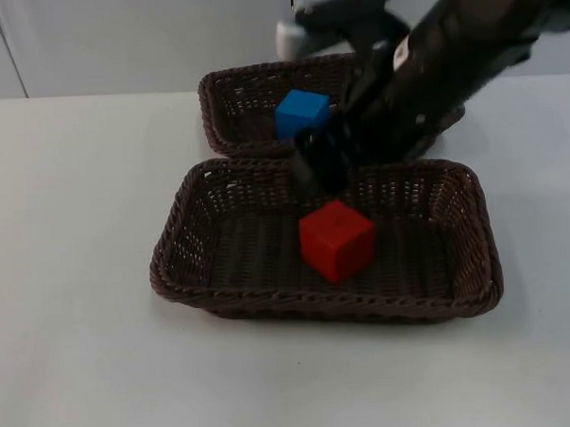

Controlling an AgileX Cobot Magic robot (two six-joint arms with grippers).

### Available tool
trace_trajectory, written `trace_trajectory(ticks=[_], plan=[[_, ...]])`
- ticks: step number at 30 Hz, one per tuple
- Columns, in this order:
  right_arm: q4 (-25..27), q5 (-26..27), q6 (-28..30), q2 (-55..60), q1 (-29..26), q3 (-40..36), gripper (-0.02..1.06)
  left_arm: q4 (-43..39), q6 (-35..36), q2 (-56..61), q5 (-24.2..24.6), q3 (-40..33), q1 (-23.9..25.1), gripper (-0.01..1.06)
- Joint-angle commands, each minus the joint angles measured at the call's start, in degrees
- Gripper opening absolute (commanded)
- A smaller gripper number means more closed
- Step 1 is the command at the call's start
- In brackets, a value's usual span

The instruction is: Pick up one cube with the left hand and place it into the upper basket. Pick up one cube with the right hand and place it into the lower basket.

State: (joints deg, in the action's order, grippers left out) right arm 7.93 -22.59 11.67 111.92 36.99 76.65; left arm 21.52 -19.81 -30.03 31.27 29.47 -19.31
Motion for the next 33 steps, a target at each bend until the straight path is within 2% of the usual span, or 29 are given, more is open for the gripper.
trace_trajectory(ticks=[1,9,17,21,33], plan=[[0.2,-1.8,0.4,-2.5,0.3,0.3,0.81,0.4,0.3,0.3,-0.1,-0.2,0.1,0.72],[0.2,-7.7,0.4,-10.0,0.3,0.3,0.81,0.4,0.3,0.3,-0.1,-0.2,0.1,0.72],[0.2,-10.4,0.4,-15.3,0.3,-0.2,0.81,0.3,0.3,0.3,-0.1,-0.2,0.1,0.72],[0.2,-10.3,0.4,-18.7,0.3,-2.4,0.81,0.3,0.3,0.3,-0.1,-0.2,0.1,0.72],[0.2,-6.3,0.0,-34.0,0.3,-15.9,0.81,0.4,0.3,0.3,-0.1,-0.2,0.1,0.72]])
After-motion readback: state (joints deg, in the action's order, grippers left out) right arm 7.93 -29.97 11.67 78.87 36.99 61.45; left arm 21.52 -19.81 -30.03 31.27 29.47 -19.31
